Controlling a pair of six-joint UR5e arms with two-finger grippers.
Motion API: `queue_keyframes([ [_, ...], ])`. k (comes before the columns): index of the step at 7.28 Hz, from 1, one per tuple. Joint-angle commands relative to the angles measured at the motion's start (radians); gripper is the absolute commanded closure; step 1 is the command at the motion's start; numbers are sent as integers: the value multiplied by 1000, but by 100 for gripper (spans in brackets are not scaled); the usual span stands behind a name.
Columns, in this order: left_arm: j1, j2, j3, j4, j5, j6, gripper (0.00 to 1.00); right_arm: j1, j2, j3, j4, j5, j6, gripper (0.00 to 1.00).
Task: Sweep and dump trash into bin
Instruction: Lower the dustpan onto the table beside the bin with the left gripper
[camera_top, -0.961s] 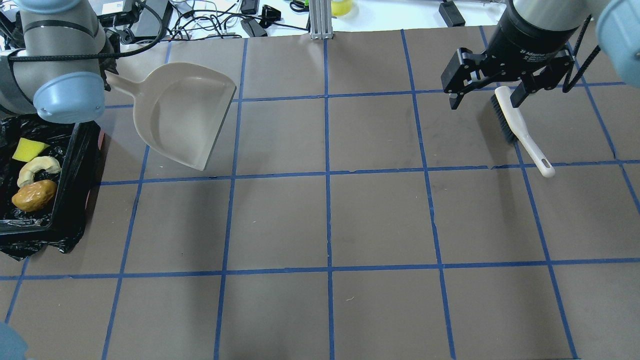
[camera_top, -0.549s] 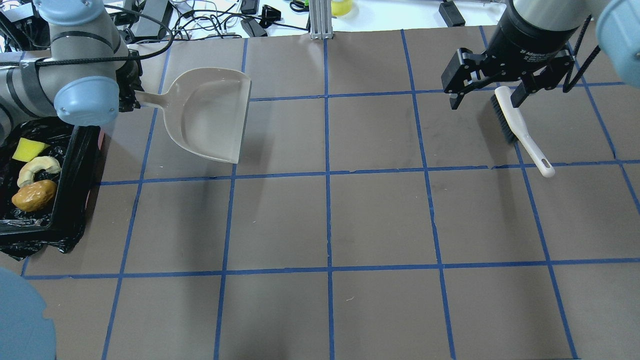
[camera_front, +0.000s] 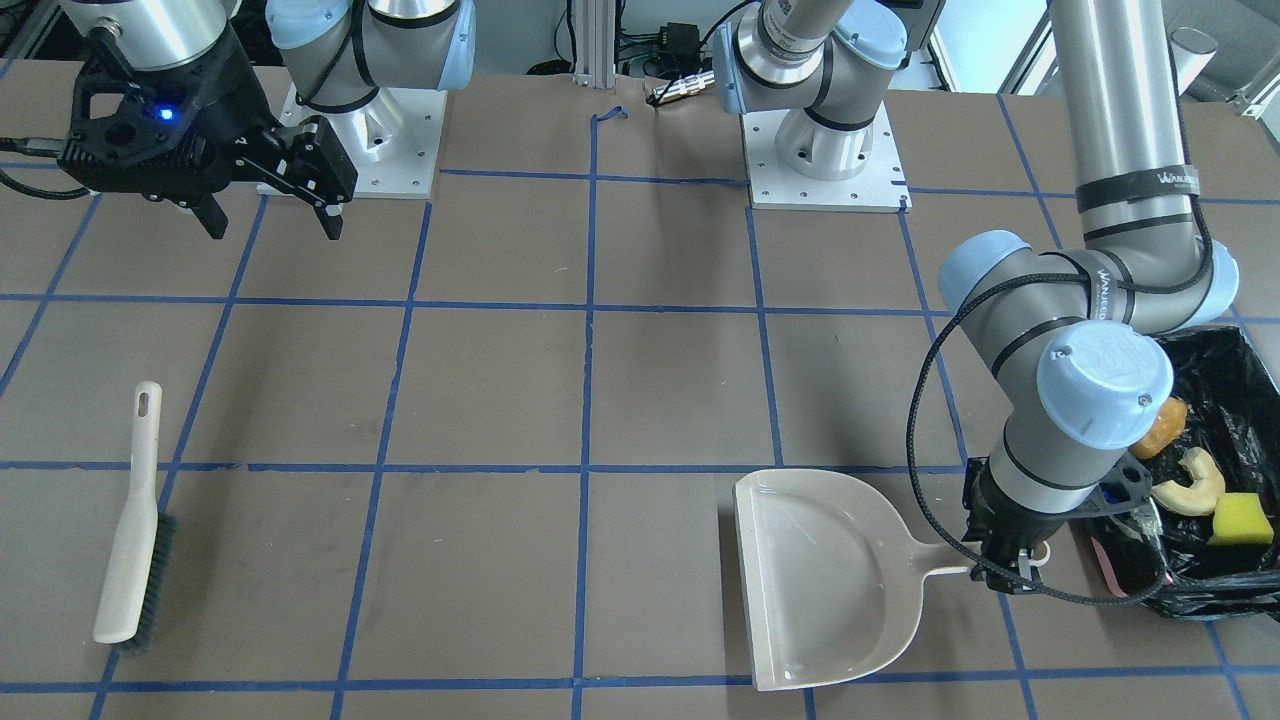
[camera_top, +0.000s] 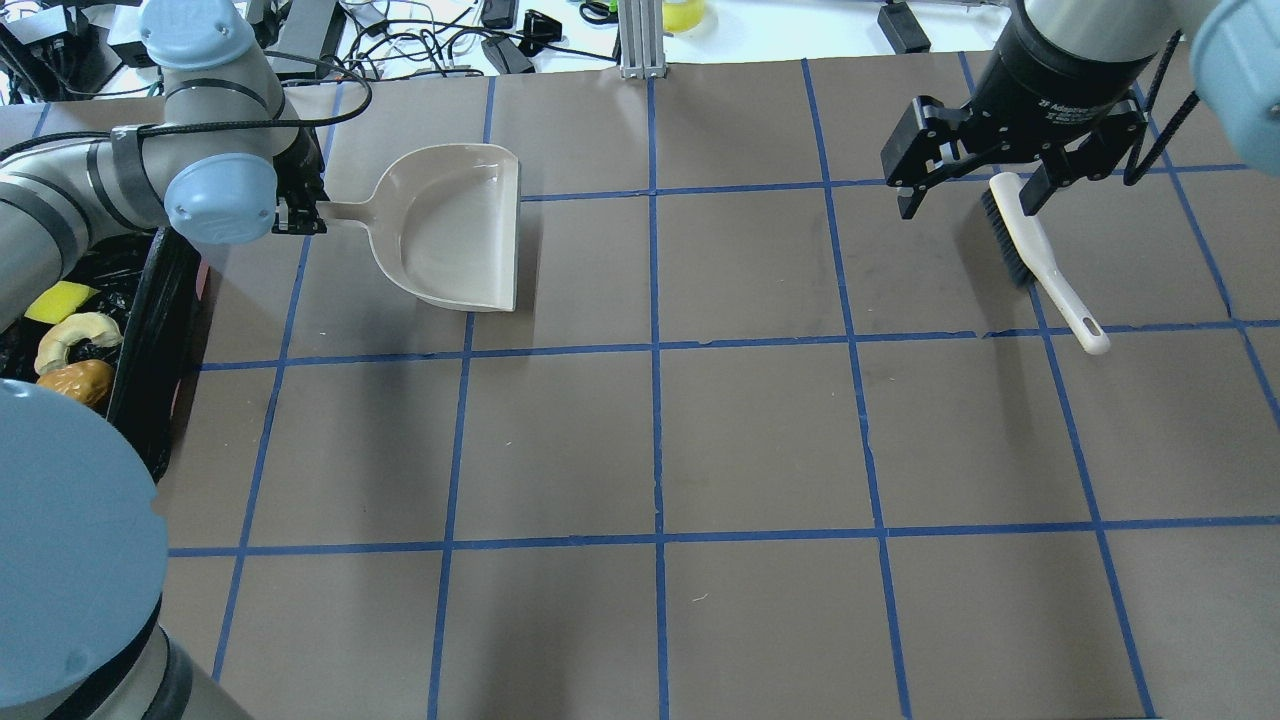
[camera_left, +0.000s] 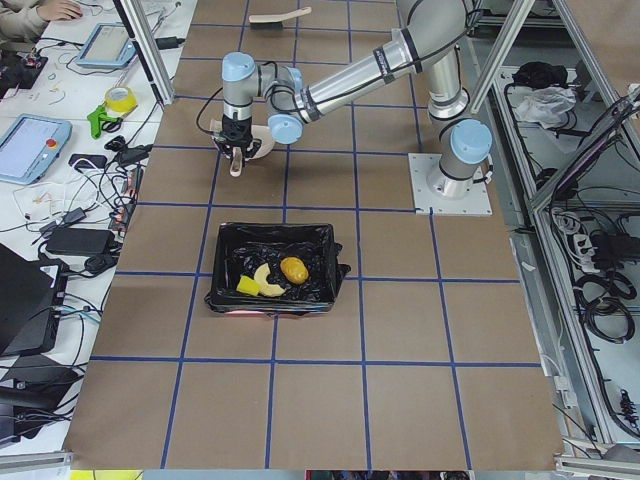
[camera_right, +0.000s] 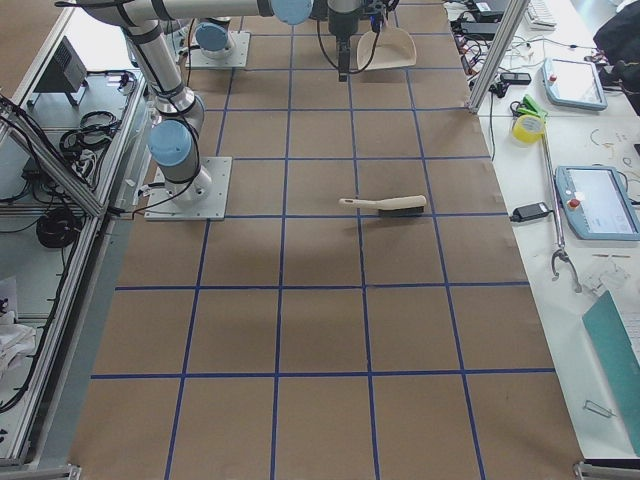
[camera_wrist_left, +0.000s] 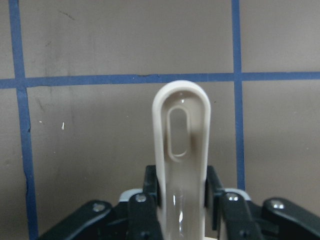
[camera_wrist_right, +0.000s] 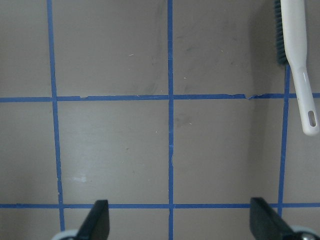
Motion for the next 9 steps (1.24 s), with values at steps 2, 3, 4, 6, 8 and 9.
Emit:
queue_keyframes([
  [2, 12, -17, 2, -29, -26, -10, 100, 0, -2, 0, 0, 1, -1, 0],
  [3, 14, -23, 2, -37, -25, -10, 100, 0, 0, 2, 0, 1, 1, 0],
  [4, 14, -39, 2, -37, -25, -12, 100, -1, -2, 9, 0, 1, -1, 0],
  [6, 14, -55, 2, -37, -25, -12, 100, 0, -2, 11, 0, 2, -1, 0],
  [8, 14, -56, 4, -37, -27, -13, 100, 0, -2, 12, -2, 2, 1, 0],
  [9, 14, -56, 4, -35, -27, -14, 100, 0, -2, 14, -2, 4, 1, 0],
])
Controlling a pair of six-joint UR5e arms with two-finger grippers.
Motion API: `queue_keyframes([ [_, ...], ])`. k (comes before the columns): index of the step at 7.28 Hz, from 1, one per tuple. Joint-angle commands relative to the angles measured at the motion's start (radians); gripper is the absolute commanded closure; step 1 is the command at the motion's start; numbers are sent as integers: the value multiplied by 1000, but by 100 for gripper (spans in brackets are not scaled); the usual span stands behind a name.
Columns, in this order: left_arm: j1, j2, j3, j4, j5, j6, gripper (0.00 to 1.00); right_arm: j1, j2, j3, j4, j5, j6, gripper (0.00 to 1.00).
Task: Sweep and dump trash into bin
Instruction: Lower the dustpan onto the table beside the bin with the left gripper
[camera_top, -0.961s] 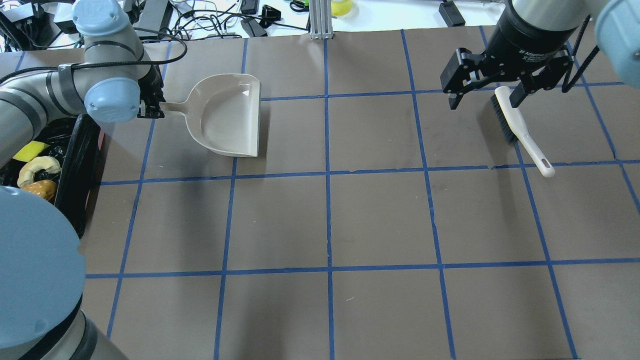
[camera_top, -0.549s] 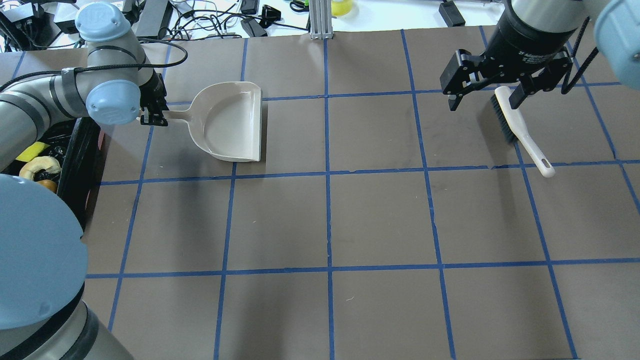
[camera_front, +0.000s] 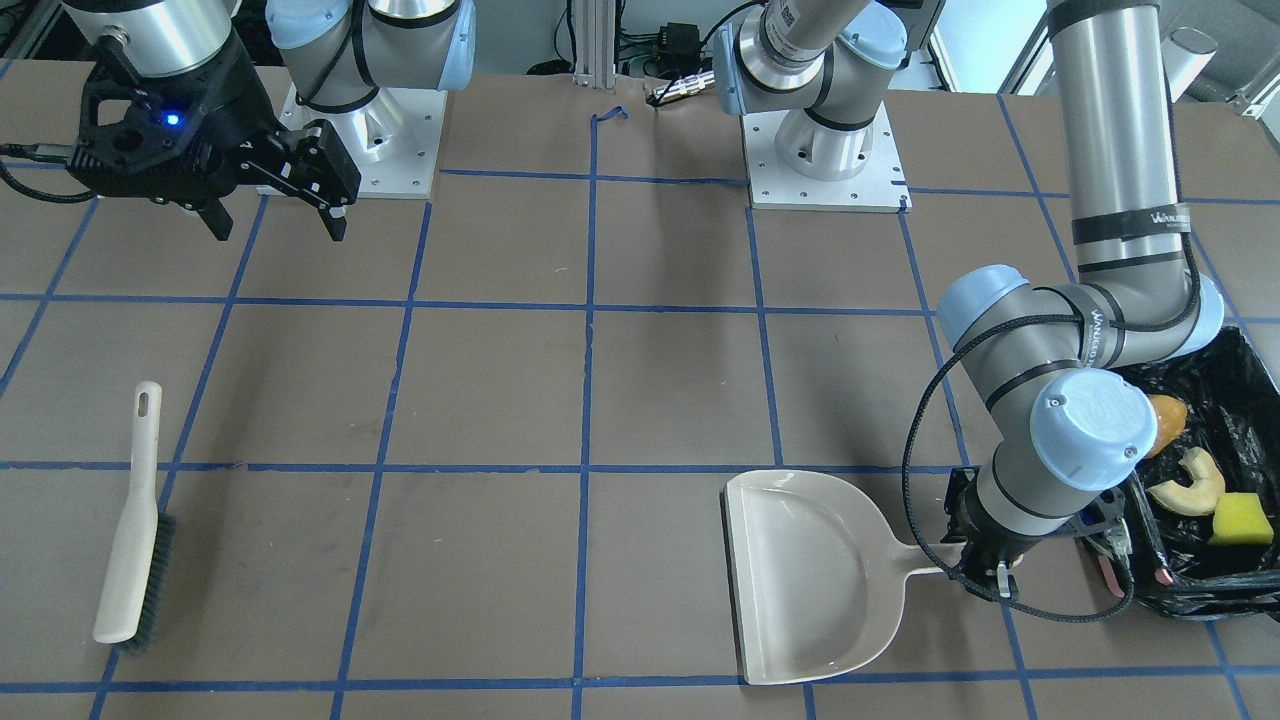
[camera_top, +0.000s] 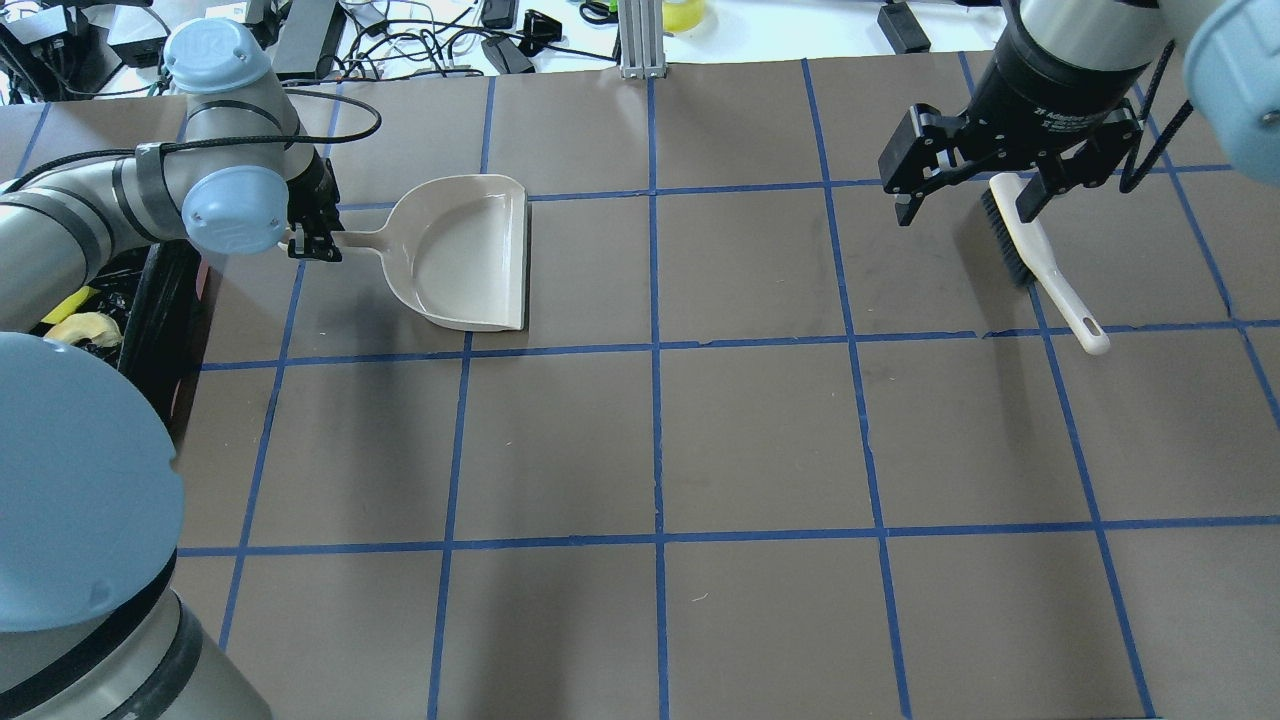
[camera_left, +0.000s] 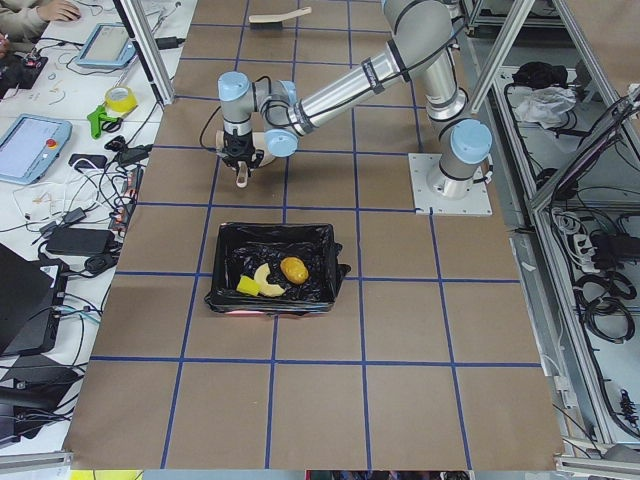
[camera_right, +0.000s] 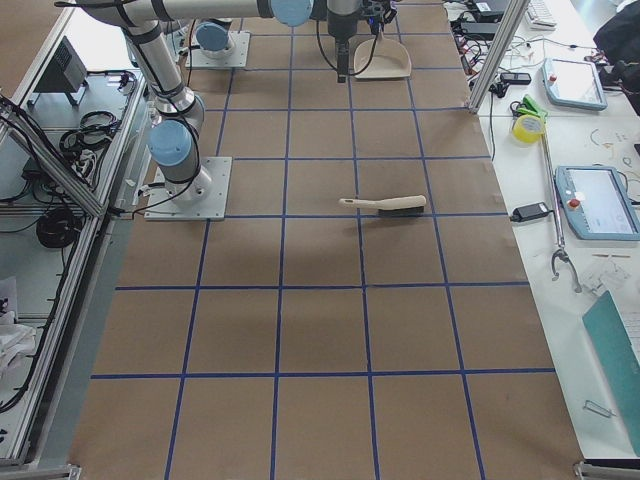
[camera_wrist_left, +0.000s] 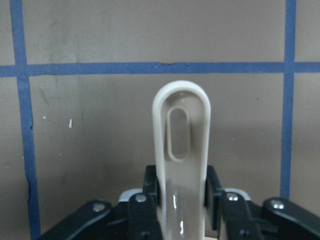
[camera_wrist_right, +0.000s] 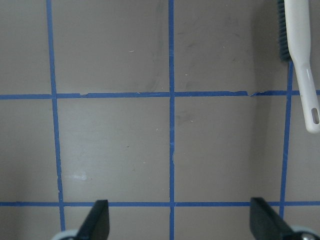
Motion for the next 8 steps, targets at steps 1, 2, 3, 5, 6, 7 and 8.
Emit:
queue_keyframes([
  [1, 0, -1, 0, 1, 0, 1, 100, 0, 0, 0, 1, 0, 0, 0],
  [2, 0, -1, 0, 1, 4, 1, 100, 0, 0, 1, 1, -2, 0, 0],
  [3, 0, -2, 0, 1, 0, -1, 97, -1, 0, 1, 1, -2, -1, 0],
  [5, 0, -2, -1, 1, 3, 1, 59, 0, 1, 1, 1, 0, -1, 0],
  [6, 0, -2, -1, 1, 4, 1, 40, 0, 0, 1, 0, 0, 0, 0],
  [7, 0, 2, -1, 1, -5, -1, 34, -1, 0, 1, 1, -2, -1, 0],
  [8, 0, 10, -1, 1, -5, 2, 30, -2, 0, 1, 1, -2, -1, 0],
])
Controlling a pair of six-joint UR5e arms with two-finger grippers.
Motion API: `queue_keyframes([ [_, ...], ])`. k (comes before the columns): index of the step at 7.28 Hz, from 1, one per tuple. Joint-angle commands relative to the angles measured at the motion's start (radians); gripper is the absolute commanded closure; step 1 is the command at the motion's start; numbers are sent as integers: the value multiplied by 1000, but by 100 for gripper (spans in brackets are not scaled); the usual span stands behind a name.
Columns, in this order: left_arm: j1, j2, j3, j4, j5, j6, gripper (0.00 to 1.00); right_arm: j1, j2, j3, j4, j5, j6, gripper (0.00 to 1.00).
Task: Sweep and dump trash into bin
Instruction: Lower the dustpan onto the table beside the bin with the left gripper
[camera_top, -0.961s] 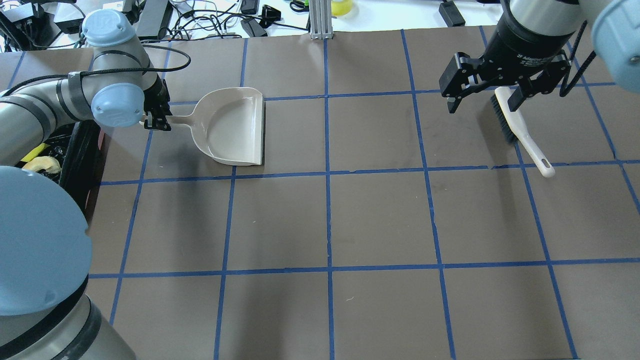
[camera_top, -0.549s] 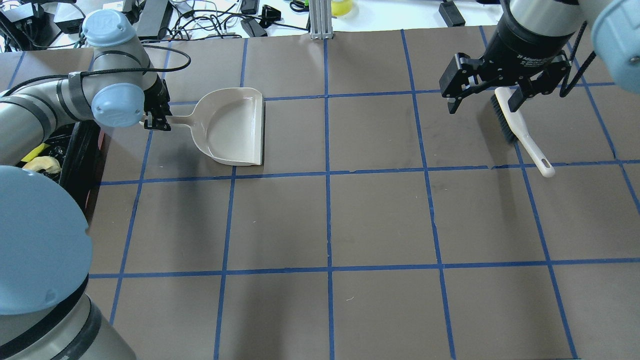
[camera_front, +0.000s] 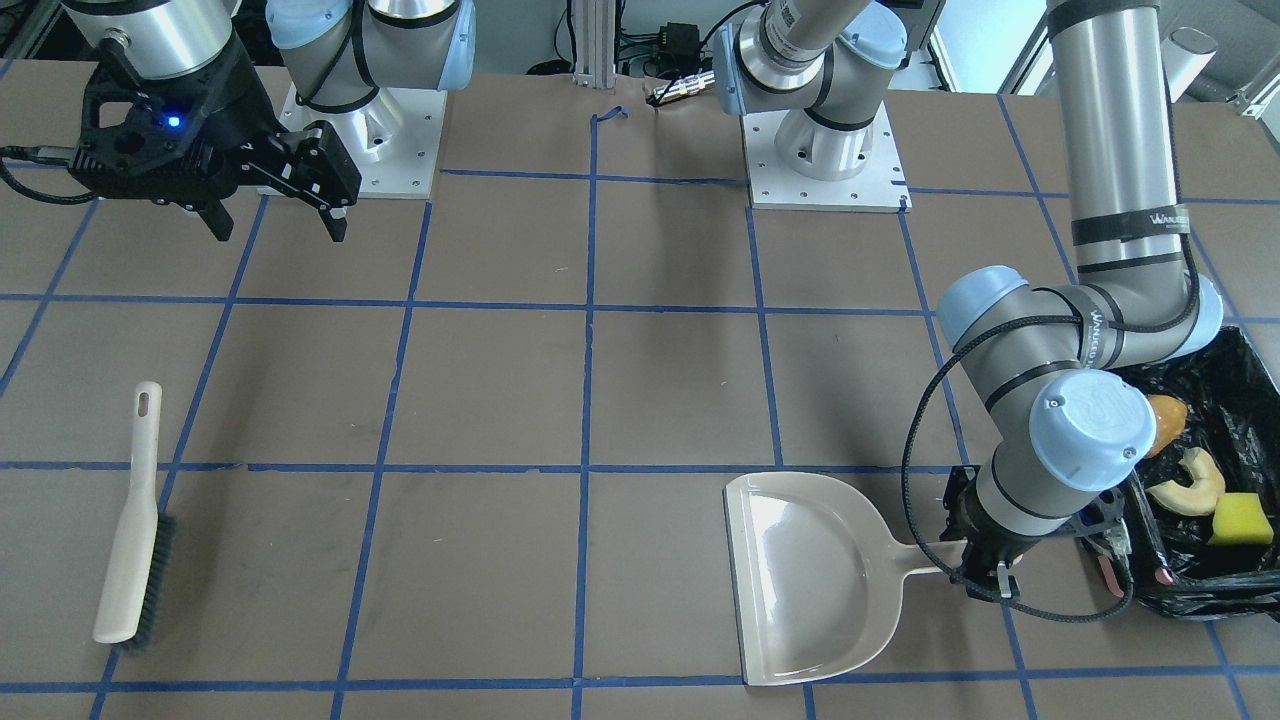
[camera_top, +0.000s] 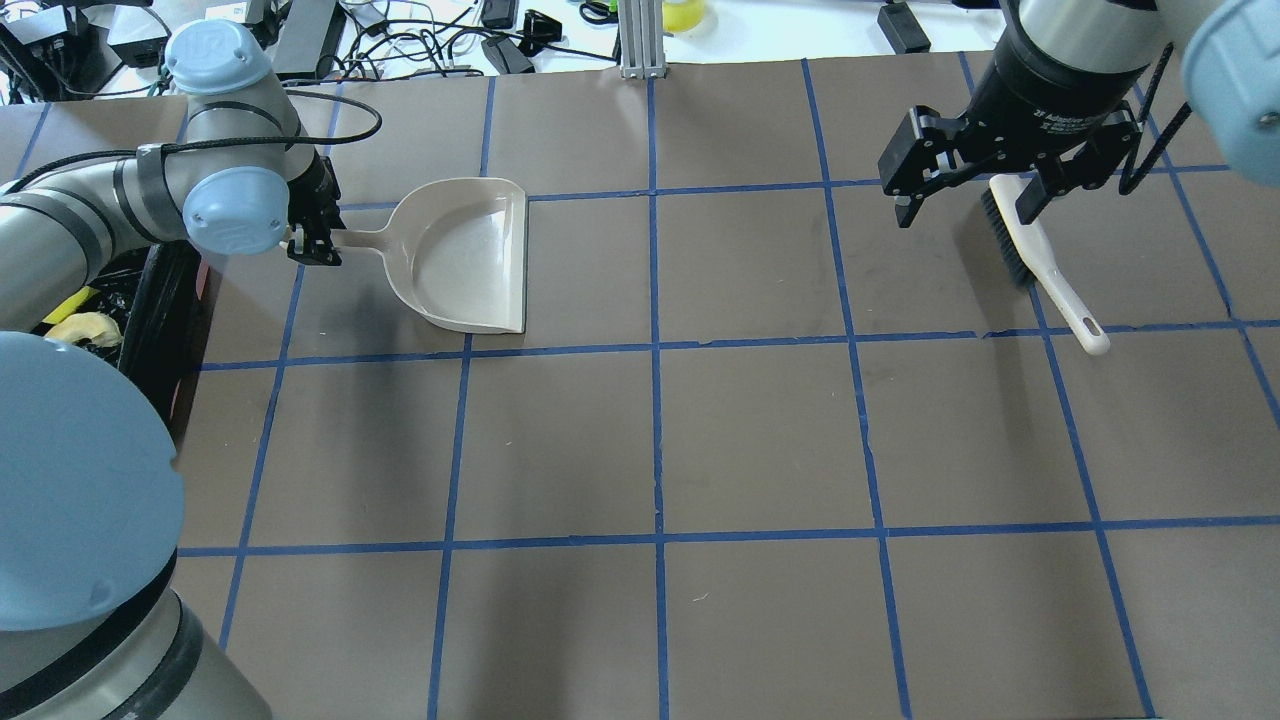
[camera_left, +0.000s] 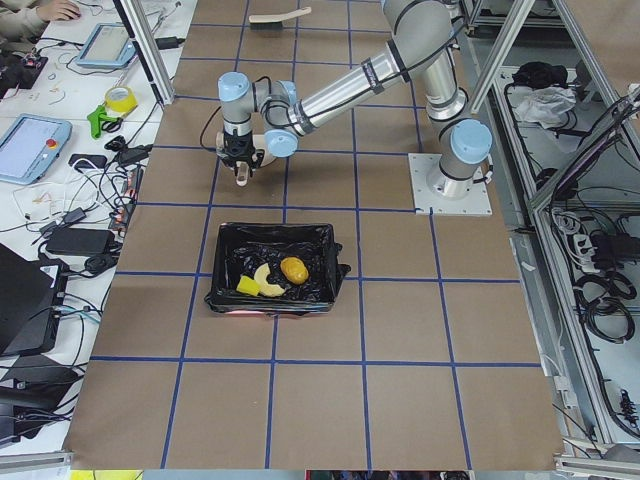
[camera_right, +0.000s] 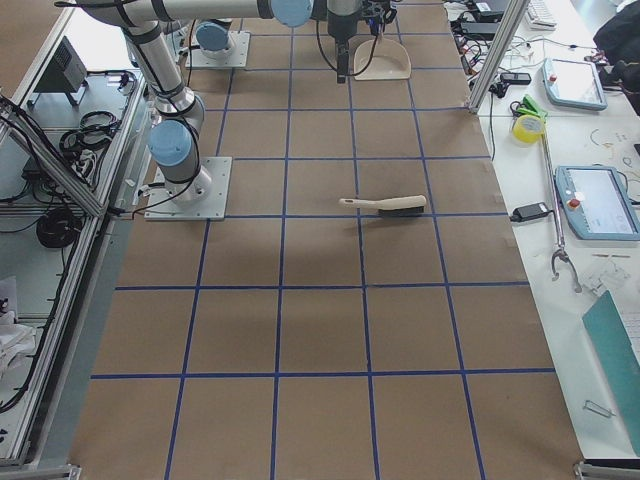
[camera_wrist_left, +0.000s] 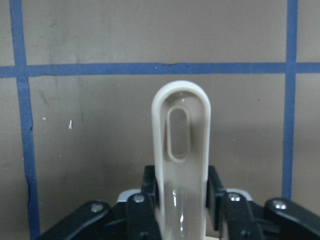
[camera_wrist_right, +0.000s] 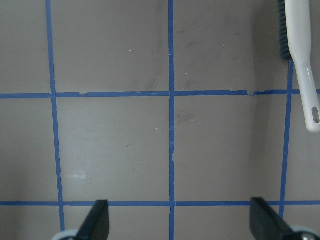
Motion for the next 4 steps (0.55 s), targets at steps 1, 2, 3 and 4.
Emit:
queue_keyframes([
  [1, 0, 18, -2, -2, -4, 3, 27, -4, 1, 0, 0, -2, 0, 0],
  [2, -2, 34, 0, -2, -17, 5, 26, 1, 1, 0, 0, -1, 0, 0],
  [3, -2, 60, 1, -5, -102, 20, 27, -2, 0, 0, 0, 0, 0, 0],
  [4, -2, 95, 3, -12, -121, 61, 27, 1, 0, 0, 0, 0, 0, 0],
])
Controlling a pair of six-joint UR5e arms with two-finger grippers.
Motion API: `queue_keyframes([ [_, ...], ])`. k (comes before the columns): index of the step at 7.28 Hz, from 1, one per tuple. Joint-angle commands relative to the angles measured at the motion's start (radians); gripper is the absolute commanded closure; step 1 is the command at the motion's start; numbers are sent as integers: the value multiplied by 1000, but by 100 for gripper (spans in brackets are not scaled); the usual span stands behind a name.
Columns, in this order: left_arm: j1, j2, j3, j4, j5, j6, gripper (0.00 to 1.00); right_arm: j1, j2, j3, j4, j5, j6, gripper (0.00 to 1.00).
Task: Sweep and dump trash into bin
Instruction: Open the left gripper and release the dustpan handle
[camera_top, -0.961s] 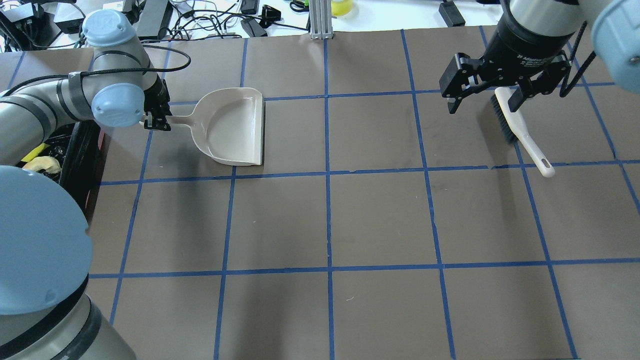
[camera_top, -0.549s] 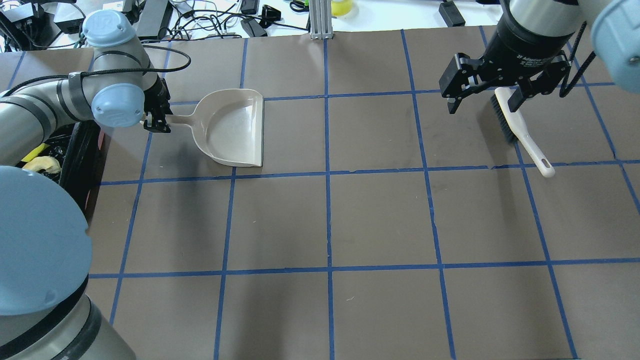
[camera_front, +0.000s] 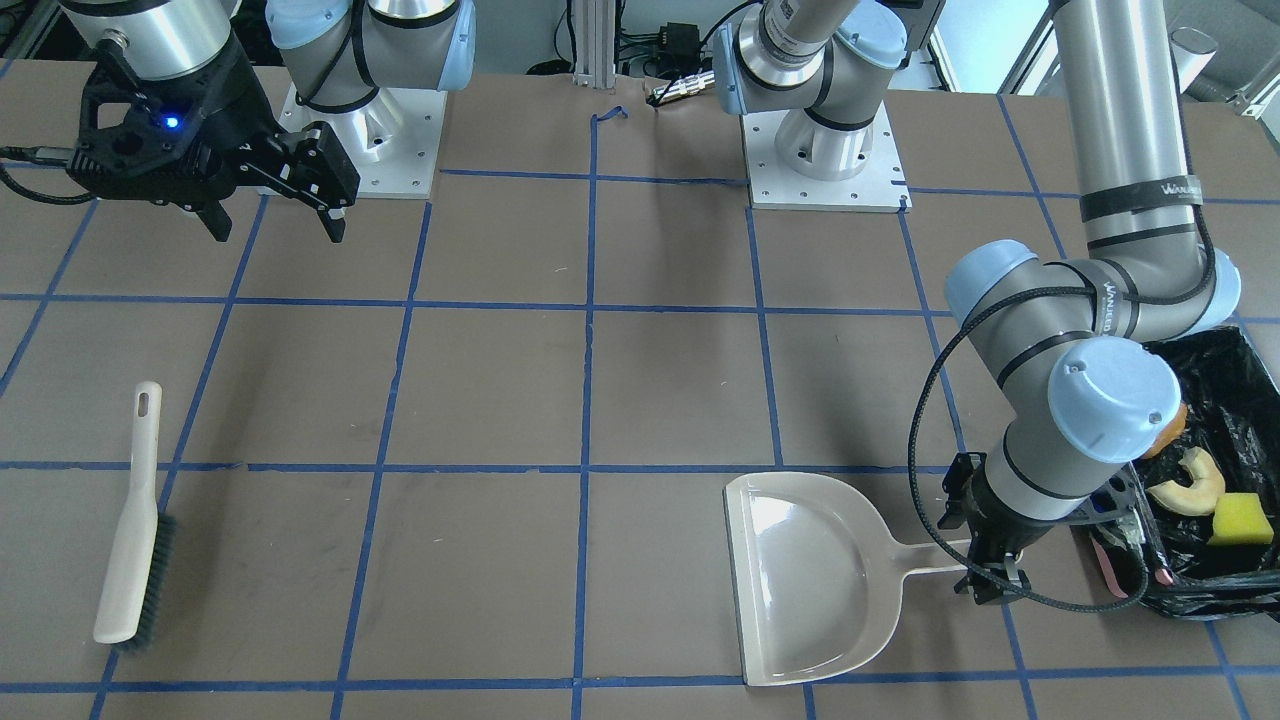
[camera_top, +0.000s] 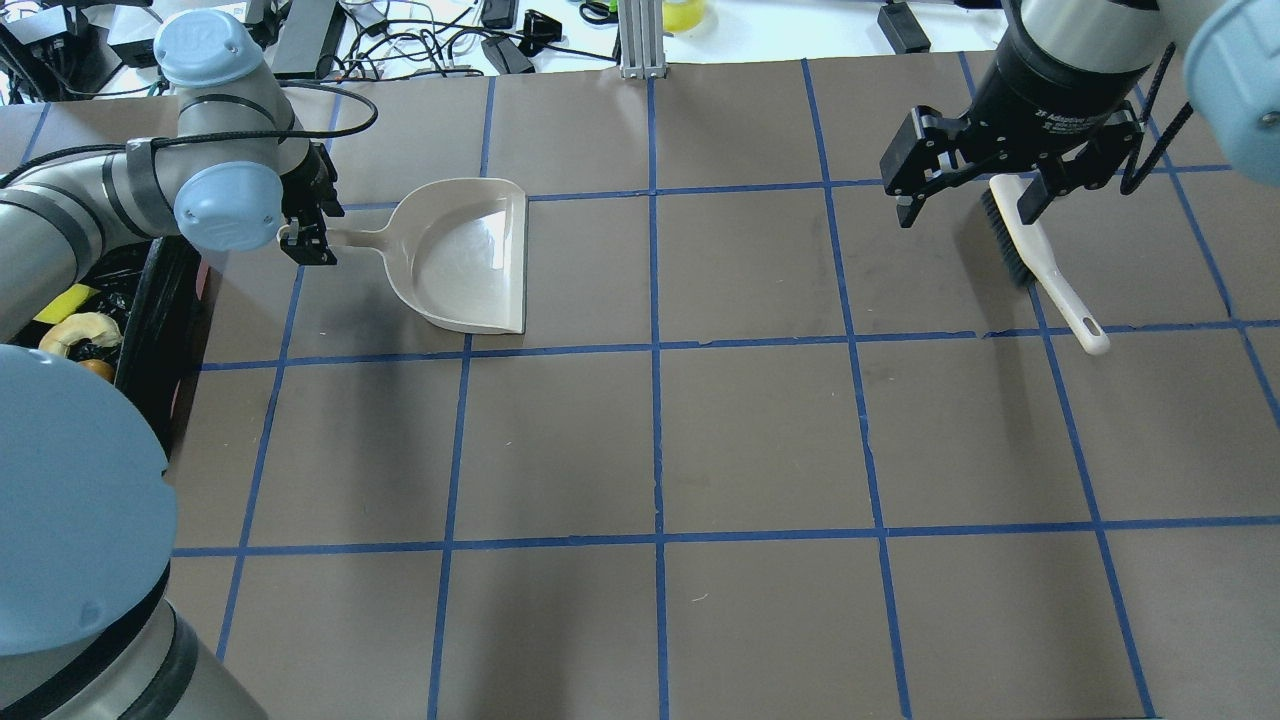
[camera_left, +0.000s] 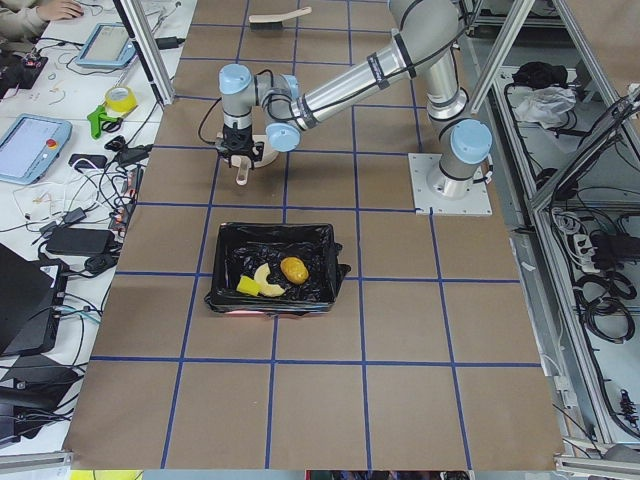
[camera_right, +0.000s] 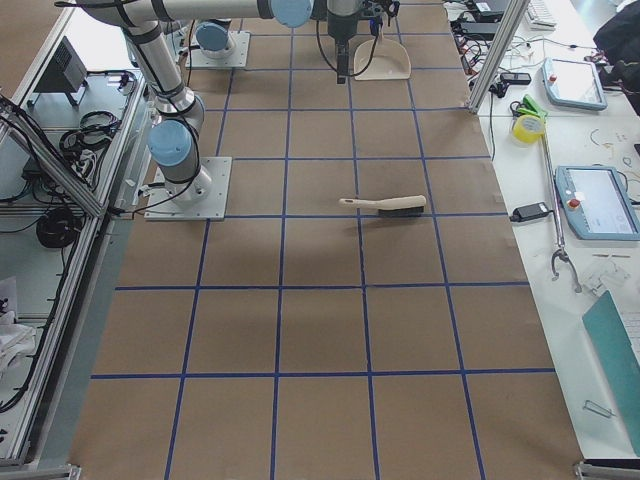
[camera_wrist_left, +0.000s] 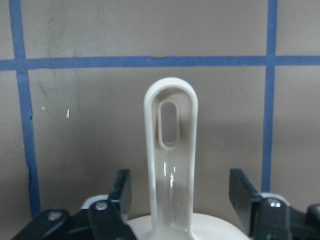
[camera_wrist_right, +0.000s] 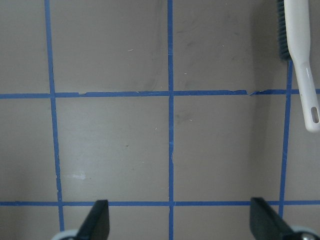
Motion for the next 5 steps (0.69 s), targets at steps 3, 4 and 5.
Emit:
queue_keyframes([
  [3, 4, 145, 35, -88, -63, 601, 23, 0, 1, 0, 0, 0, 0, 0],
  [4, -6, 184, 39, -143, -57, 735, 21, 2, 0, 0, 0, 2, 0, 0],
  [5, -12, 227, 36, -256, -62, 842, 17, 0, -1, 0, 0, 2, 0, 0],
])
